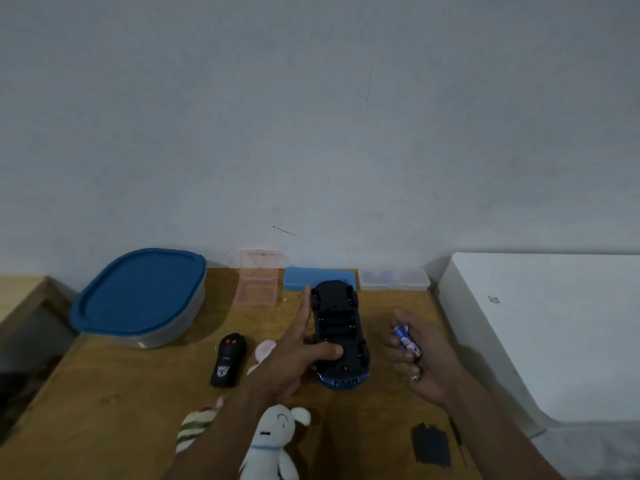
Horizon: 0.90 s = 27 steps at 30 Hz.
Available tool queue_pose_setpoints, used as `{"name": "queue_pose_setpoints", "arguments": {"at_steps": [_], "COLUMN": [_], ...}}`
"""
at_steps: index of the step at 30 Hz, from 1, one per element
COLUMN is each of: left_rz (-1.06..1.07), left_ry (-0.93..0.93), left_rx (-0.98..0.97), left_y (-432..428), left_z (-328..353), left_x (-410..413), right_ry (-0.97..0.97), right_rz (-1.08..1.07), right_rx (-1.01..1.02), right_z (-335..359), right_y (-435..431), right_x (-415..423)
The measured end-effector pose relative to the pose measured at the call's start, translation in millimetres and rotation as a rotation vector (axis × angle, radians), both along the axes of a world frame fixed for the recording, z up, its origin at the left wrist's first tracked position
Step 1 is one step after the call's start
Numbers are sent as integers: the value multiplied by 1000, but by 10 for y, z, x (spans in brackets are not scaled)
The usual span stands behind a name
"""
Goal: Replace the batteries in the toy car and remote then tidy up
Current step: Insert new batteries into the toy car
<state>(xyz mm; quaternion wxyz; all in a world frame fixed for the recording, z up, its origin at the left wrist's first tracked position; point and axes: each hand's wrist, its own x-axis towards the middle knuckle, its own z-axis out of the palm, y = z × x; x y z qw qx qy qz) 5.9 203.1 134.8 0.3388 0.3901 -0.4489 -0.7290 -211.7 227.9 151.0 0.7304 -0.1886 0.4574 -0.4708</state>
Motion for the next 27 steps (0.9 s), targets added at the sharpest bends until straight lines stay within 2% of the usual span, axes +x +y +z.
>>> {"name": "queue_pose_setpoints", "arguments": {"at_steps": [3,10,15,20,24,27], "left_rz": [-14,-76,-132,-135,-117,-114], "left_ry": [-12,-42,-41,-33,-39,-50], "left_rx": [-18,-28,-28,-42,-44,-66], "left_y": [30,150,235,263,244,230], "left_z": [-36,-93,-137,-102,-49,2], "left_x": [41,111,127,151,160,149], "right_ry": [6,302,352,343,436,396], "right_rz": [8,4,-10,95,116,115], "right_rx": [-32,-97,-124,-201,-243,-235], "right_z": [29,30,74,118,181,226], "right_y": [72,275,408,426,372,359], "right_x": [49,185,298,299,281,248]}}
